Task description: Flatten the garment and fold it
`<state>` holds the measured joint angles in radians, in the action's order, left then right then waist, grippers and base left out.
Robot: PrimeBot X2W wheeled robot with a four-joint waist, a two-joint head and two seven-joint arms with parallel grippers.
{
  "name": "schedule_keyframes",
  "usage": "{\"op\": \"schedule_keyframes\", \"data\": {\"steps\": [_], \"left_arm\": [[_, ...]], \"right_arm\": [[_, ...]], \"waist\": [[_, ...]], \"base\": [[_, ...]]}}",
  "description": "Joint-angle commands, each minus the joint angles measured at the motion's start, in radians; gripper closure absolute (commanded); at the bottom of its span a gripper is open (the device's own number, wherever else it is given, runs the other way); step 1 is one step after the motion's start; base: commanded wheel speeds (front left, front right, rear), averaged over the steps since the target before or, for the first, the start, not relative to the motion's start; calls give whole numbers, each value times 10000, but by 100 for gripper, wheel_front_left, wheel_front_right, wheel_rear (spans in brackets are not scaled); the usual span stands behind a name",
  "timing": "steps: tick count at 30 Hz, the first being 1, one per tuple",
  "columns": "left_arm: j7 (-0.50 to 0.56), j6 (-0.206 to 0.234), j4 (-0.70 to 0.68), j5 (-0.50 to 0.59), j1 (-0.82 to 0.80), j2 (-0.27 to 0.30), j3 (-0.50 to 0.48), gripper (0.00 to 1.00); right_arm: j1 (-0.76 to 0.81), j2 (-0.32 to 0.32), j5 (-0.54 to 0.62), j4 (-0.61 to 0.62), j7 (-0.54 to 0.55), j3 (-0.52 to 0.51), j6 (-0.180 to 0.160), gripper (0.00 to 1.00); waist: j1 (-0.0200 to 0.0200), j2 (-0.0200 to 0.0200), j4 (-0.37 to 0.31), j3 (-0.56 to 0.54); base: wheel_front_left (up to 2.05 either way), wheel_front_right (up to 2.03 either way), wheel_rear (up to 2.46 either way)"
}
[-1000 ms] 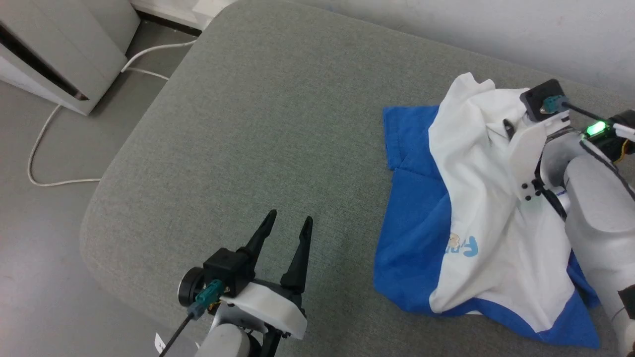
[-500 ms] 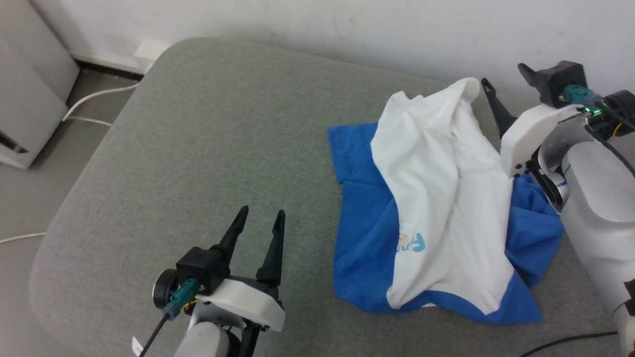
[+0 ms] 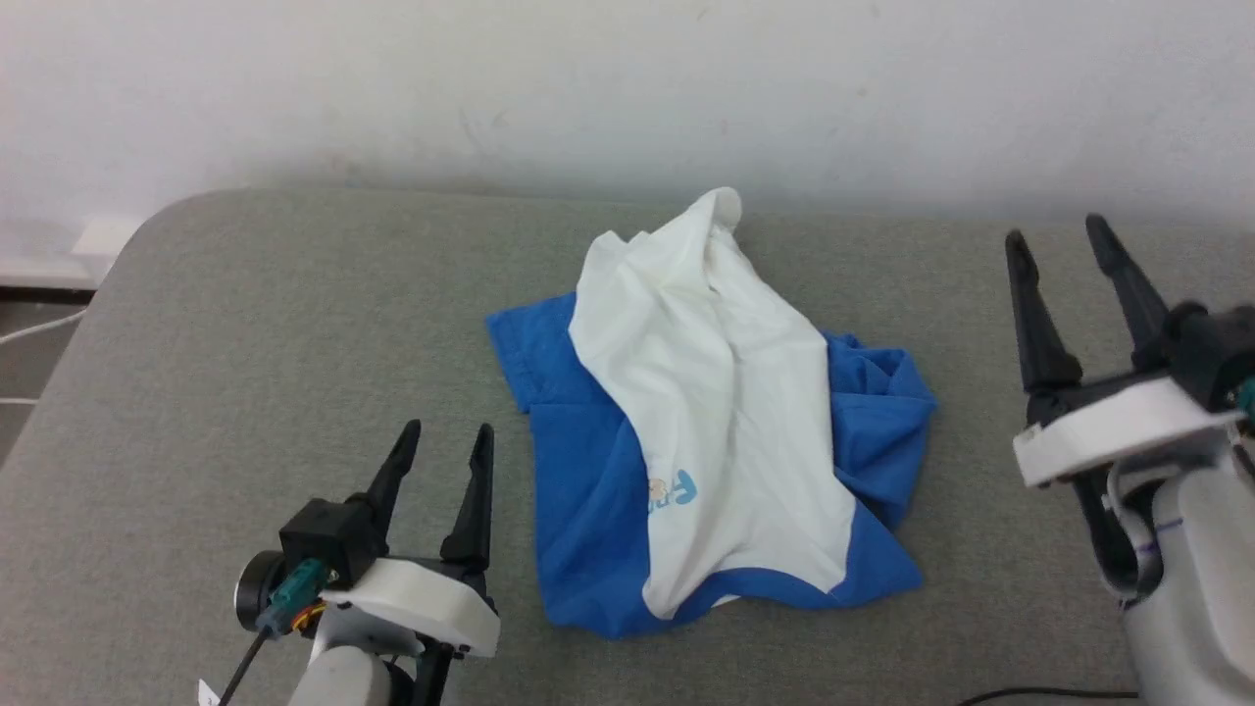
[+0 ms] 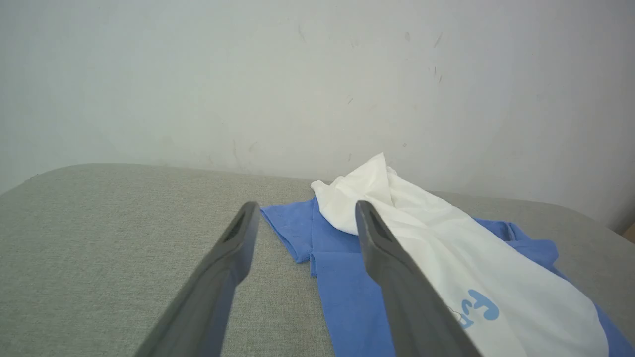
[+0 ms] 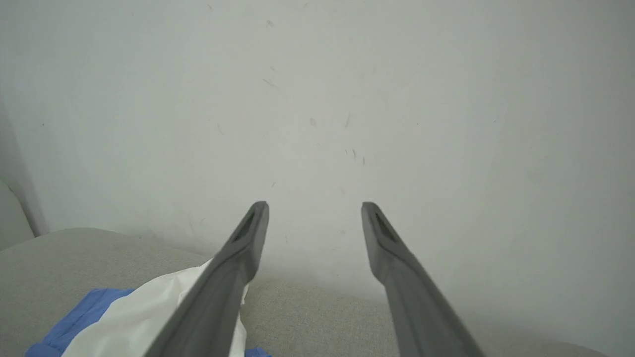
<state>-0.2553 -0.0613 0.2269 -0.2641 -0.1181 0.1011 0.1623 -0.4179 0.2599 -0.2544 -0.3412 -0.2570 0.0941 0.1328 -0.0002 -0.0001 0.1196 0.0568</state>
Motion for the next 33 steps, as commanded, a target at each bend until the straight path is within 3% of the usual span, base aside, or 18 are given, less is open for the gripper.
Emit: {"op": "schedule_keyframes", "data": {"steps": [1, 2, 5, 10, 17, 23, 27, 33], "left_arm": [[128, -65, 110, -75, -90, 201, -91, 0], [128, -65, 110, -75, -90, 201, -91, 0], [609, -161, 236, -166, -482, 497, -142, 0], [2309, -149, 661, -243, -1509, 1263, -352, 0], [5860, -625, 1345, -1285, -3704, 2447, 24, 0], [8844, -688, 2261, -2342, -5151, 3508, 638, 0], [9951, -691, 2798, -2681, -5553, 3959, 790, 0], [10548, -630, 3522, -2718, -5520, 4218, 914, 0]], "right_arm": [[927, -512, 288, 828, -44, -380, -21, 0], [927, -512, 288, 828, -44, -380, -21, 0], [2036, -1329, 542, 1963, -45, -1053, -21, 0], [3077, -1942, 871, 3111, -46, -1486, -21, 0], [3148, -2087, 930, 3815, -46, -1836, -21, 0], [2967, -2094, 519, 3874, -47, -1907, -21, 0], [2895, -2095, 354, 3858, -47, -1822, -21, 0], [2860, -2096, 283, 3881, -47, -1827, -21, 0]], "waist": [[2, 1, -841, -111], [2, 1, -841, -111], [2, 1, -1166, 100], [2, 1, -1770, 569], [2, 1, -2531, 1469], [2, 1, -3060, 2082], [2, 1, -3371, 2363], [2, 1, -3563, 2597]], "base": [[0, 0, 0], [0, 0, 0], [0, 0, 0], [0, 0, 0], [0, 0, 0], [0, 0, 0], [0, 0, 0], [0, 0, 0]]}}
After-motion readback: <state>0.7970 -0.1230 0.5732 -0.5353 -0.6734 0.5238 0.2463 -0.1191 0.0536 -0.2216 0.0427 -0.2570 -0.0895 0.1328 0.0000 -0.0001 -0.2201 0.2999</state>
